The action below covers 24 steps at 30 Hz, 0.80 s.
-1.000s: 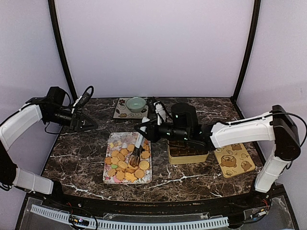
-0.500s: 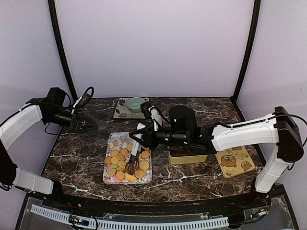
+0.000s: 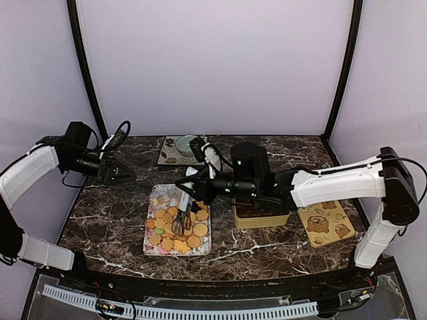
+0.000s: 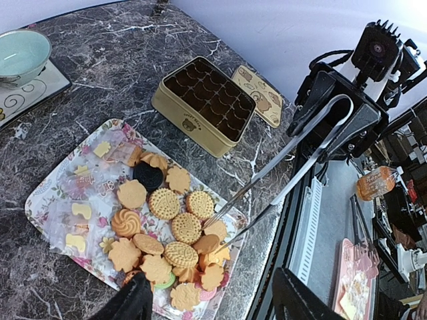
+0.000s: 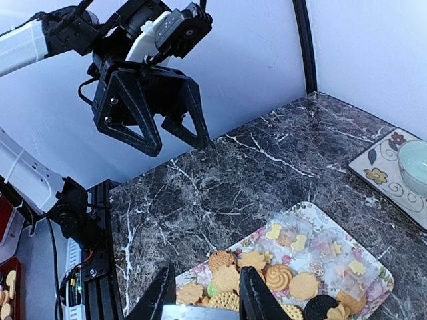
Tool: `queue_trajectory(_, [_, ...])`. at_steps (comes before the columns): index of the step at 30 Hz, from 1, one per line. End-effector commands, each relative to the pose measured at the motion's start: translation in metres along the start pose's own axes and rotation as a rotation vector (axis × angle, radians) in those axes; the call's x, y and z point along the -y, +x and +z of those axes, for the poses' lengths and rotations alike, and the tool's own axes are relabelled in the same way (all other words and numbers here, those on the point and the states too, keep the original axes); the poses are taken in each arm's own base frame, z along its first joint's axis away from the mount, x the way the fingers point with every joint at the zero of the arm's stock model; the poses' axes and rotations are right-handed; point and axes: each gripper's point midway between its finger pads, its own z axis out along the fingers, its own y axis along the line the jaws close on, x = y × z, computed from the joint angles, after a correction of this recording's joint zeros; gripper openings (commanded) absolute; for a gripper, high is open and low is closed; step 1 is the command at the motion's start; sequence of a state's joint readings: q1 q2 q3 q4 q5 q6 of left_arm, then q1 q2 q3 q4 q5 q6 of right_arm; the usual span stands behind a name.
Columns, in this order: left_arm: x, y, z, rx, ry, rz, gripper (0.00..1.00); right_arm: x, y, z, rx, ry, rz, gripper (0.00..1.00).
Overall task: Pack the cookies
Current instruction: Pick up the fake cookies from the plate.
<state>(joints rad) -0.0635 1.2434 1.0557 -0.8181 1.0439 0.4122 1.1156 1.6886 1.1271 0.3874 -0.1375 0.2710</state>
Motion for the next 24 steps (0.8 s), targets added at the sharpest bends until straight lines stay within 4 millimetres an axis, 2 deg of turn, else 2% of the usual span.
queue_trajectory(1, [0.005,-0.003,-0.004,0.004,0.002,0.014,0.63,-0.019,-0.016,0.009,0.038,-0.068,-0.019,0.31])
queue_trajectory(7, [0.004,-0.003,-0.004,0.001,-0.004,0.017,0.63,-0.021,0.0,0.016,-0.001,-0.081,-0.011,0.3])
queue_trajectory(13, [0.004,-0.003,-0.004,0.002,-0.006,0.019,0.63,-0.017,0.004,0.018,-0.009,-0.063,-0.018,0.26])
queue_trajectory(16, [0.004,-0.003,-0.004,0.001,-0.007,0.019,0.63,-0.016,0.002,0.017,-0.002,-0.056,-0.02,0.21])
queue_trajectory(22, [0.004,-0.003,-0.004,0.002,-0.006,0.02,0.63,-0.013,-0.003,0.015,0.01,-0.03,-0.028,0.02])
queue_trajectory(24, [0.004,-0.003,-0.004,0.002,-0.007,0.019,0.63,-0.01,-0.007,0.013,0.018,-0.012,-0.034,0.0])
